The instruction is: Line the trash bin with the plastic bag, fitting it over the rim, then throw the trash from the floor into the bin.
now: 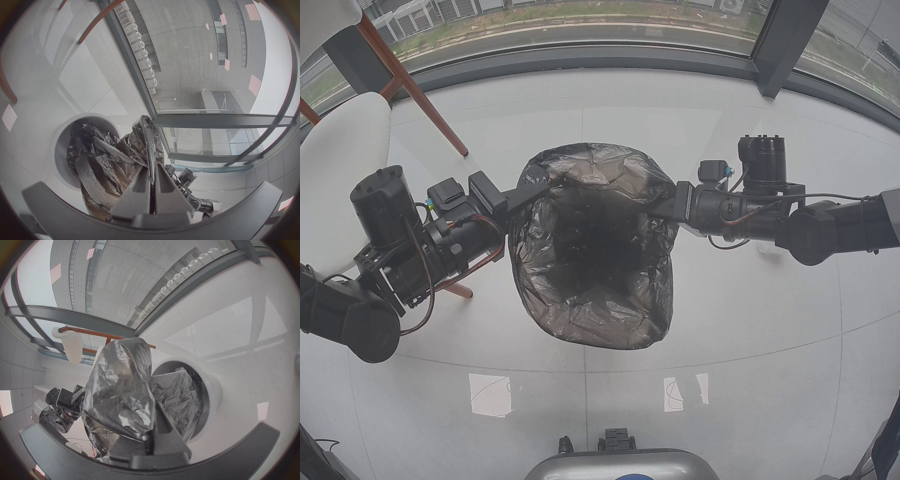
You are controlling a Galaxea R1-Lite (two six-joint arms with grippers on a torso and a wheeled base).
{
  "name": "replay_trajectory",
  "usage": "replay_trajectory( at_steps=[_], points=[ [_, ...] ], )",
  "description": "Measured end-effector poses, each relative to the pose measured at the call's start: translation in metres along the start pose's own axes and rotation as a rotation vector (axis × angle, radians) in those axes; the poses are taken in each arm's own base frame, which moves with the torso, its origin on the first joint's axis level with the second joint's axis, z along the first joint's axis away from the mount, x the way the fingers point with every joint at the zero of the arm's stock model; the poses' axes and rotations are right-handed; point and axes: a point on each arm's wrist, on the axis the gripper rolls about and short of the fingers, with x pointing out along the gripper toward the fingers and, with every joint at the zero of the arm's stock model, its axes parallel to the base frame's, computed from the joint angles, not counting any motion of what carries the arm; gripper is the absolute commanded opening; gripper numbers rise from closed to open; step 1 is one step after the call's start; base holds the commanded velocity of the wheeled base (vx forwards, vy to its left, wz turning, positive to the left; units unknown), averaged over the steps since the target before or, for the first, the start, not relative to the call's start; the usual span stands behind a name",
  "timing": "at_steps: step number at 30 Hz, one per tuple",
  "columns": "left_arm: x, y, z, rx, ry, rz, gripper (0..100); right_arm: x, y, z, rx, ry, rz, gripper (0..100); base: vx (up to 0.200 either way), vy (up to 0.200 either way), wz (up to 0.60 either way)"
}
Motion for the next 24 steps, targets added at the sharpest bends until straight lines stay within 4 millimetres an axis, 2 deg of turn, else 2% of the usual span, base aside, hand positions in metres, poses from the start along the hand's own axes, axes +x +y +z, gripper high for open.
replay_trajectory(
  at_steps=[24],
  points=[
    [0.012, 0.032, 0.012, 0.012, -0.024, 0.008, 0, 0.021, -0.025, 0.013, -0.023, -0.036, -0.015, 0, 0.0, 0.0, 0.0]
  ],
)
